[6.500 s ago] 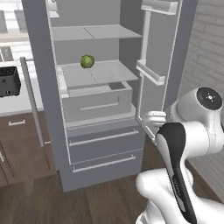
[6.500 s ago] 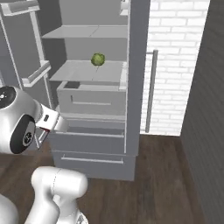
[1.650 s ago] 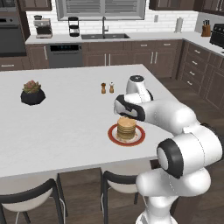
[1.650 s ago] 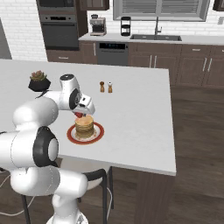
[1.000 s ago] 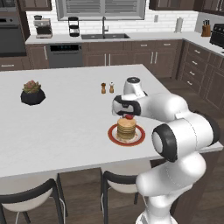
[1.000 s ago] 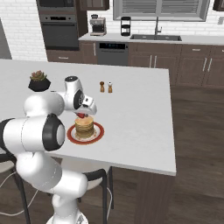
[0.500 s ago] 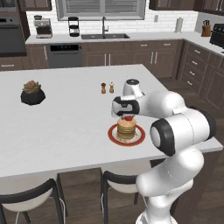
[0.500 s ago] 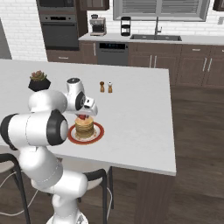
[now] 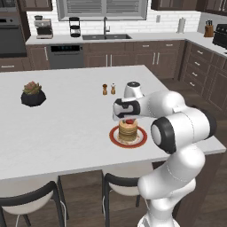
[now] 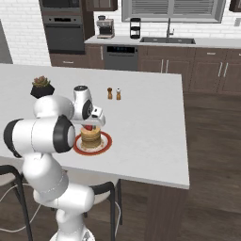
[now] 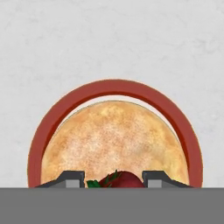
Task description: Take the strawberry from the fridge and place it on top of the pancake, located on the dining counter.
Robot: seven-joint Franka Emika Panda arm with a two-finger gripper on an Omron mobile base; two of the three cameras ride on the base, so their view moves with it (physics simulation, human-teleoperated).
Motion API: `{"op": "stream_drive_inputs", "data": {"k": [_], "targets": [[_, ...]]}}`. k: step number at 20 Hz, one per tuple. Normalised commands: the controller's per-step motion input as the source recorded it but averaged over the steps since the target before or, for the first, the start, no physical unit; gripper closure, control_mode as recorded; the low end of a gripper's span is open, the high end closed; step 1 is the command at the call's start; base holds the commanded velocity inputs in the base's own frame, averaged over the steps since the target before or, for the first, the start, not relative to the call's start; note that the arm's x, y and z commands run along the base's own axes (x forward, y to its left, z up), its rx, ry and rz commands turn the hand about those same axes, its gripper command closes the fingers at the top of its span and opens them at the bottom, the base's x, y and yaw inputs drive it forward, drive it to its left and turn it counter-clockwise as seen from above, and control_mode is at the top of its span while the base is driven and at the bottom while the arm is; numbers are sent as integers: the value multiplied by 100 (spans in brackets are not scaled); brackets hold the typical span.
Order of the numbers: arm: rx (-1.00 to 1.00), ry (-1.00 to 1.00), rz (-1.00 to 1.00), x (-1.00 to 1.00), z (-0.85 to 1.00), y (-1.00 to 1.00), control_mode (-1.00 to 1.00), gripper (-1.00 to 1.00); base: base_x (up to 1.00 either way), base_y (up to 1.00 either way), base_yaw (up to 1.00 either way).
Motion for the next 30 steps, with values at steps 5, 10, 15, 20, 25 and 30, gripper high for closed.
{"op": "stream_drive_inputs", "data": {"k": [5,10,15,20,25,30], "targets": [[0,0,3,1,-4,0,-100,100,0,0,0],[0,0,4,0,3,0,-100,100,0,0,0],[0,0,4,0,-8,0,-100,100,0,0,0],[0,0,4,2,-22,0,-100,-100,0,0,0],[0,0,3,0,-14,0,-100,-100,0,0,0],[0,0,2,-1,0,0,-100,-100,0,0,0]]}}
